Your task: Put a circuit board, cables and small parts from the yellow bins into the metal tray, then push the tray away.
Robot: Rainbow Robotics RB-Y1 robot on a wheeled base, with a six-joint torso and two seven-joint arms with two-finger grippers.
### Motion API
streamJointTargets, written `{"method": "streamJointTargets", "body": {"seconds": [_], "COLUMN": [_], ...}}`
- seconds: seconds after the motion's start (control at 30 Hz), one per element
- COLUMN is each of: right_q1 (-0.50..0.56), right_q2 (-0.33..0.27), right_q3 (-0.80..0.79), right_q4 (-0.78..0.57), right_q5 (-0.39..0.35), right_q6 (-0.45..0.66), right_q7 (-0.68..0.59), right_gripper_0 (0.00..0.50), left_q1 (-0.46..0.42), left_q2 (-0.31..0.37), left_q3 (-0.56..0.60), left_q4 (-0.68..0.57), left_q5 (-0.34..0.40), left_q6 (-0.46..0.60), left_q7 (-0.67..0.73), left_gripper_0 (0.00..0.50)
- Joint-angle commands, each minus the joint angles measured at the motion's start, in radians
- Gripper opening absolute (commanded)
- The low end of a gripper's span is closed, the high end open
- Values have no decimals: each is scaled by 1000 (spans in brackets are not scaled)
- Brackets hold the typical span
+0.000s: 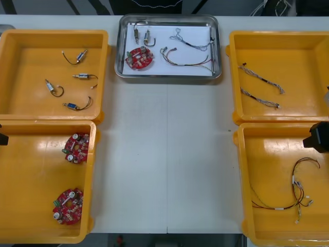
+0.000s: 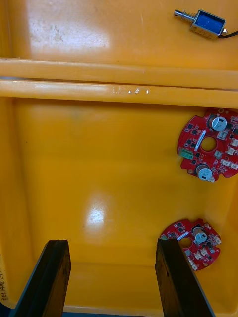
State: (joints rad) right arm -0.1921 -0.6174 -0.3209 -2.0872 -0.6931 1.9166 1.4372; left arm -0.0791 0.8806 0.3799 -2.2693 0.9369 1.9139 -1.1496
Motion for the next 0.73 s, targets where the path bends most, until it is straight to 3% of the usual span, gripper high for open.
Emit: {"method": "streamJointTargets", "body": {"seconds": [0.03, 0.73], "right_q1": [10, 10], "right_q2": [-36, -36], "right_q3": [-18, -18], "right_q4": [-33, -33], "right_q5": [-8, -8], "right_q6": [3, 3], "right_q7": [-12, -12], "right_gripper_0": [500, 500], "left_q1": [13, 13], "left_q2": [34, 34], "left_q3": [27, 27], "left_q4": [-27, -27], "left_q5": [7, 7], "left_q6": [6, 6], "left_q7": [-85, -85], "left_gripper_0": [500, 500]}}
